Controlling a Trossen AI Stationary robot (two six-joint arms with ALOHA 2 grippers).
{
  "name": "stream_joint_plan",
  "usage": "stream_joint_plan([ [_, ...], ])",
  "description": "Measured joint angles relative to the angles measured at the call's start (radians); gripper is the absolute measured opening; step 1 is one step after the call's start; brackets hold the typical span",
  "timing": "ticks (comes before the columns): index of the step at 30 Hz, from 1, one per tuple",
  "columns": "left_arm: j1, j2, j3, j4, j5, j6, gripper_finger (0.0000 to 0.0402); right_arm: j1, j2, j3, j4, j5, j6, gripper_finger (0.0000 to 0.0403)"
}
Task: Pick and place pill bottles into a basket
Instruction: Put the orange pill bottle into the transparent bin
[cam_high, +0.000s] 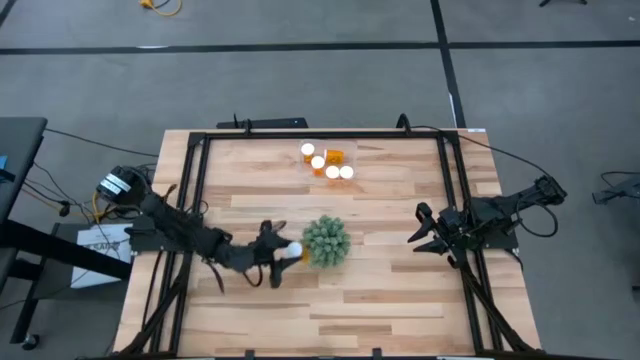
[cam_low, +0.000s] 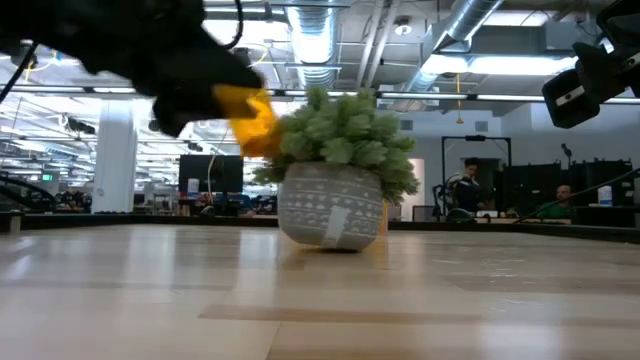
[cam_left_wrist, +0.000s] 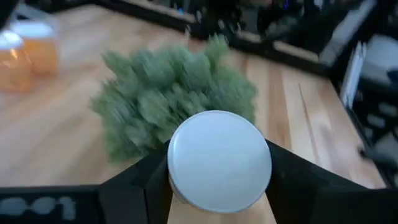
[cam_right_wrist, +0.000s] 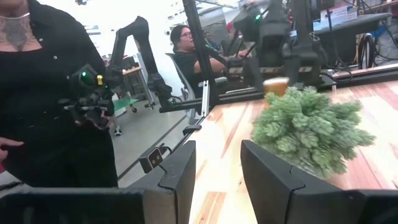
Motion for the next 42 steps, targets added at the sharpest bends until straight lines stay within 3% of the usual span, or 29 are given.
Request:
stream_joint_plan([
  [8,0.132,-0.111,0.000,0.004,0.103,0.052,0.0194,0.000,0.000,0.000,0.000,0.000,0.000,0.0120],
  [14,0.189,-0.163,0.001,-0.029,0.082,0.097,0.0189,0.000,0.000,0.000,0.000,0.000,0.000,0.0120],
  [26,0.455,-0.169,0.001,-0.029,0.134,0.177,0.0190,0.000,0.000,0.000,0.000,0.000,0.000,0.0120],
  [42,0.754,-0.155,0.068,-0.055,0.356,0.296,0.0191,0.000,0.000,0.000,0.000,0.000,0.000,0.0120],
])
